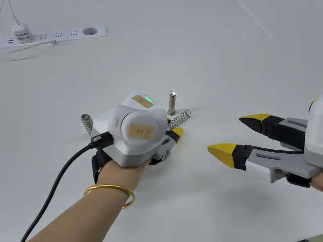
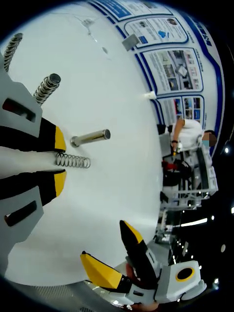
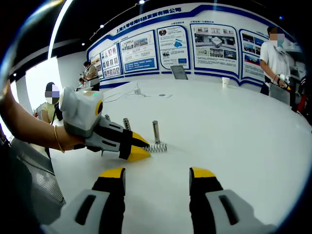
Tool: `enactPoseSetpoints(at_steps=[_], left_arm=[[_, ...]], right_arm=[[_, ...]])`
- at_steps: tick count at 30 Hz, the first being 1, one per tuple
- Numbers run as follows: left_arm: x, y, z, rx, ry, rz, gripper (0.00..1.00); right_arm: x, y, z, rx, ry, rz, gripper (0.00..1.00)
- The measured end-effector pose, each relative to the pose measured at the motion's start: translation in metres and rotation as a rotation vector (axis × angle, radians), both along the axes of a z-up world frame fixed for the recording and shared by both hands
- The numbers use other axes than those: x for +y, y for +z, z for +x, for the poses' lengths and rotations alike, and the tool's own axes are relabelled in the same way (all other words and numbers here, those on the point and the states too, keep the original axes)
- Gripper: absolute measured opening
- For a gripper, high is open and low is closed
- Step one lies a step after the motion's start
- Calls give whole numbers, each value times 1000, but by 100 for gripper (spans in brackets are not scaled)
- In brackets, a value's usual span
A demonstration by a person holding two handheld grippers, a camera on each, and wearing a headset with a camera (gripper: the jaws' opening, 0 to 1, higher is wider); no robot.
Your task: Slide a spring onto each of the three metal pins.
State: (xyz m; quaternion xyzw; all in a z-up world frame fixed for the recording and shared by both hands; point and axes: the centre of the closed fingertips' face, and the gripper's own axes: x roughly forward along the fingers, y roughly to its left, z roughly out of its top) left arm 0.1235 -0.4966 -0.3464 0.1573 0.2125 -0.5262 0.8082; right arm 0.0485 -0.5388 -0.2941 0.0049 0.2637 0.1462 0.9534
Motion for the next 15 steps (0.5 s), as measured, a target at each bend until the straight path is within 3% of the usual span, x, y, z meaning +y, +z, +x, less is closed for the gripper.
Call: enactPoseSetpoints(at_steps=[8,15], left_arm=[[0,-1,1,-2,8,4,11],[4,0,-1,-11,5,8,10]], right_arm=[[0,1,2,-5,-3,-7,53],[3,10,8,-24,-10,28,53]])
